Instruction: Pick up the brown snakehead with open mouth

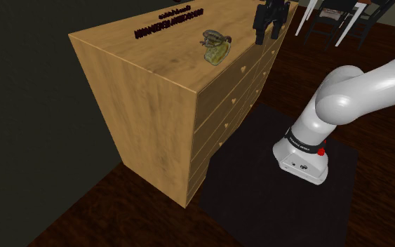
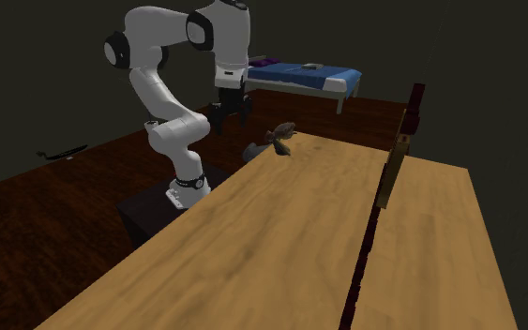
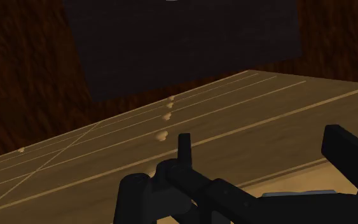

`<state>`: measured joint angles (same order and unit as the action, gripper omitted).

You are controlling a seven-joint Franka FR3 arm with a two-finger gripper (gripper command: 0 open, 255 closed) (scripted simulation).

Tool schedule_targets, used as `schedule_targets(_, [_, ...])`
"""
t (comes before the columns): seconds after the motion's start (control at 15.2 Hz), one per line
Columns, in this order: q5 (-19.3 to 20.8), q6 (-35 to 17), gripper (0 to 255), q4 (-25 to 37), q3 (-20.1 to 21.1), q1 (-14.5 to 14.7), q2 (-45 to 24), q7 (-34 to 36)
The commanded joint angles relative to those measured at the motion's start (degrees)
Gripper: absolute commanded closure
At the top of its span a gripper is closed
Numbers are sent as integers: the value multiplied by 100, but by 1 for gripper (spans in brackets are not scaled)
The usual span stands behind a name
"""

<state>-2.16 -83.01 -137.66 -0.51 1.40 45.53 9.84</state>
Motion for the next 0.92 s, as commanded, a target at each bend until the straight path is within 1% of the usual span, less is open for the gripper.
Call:
schedule_targets(0.0, [0, 0, 0, 0, 0, 0, 0, 0])
schedule_targets(0.66, [-492, -2459, 0, -64, -13, 834, -419, -1302])
schedule_targets(0.86, [-503, -2681, 0, -308, -10, 836, -398, -1327])
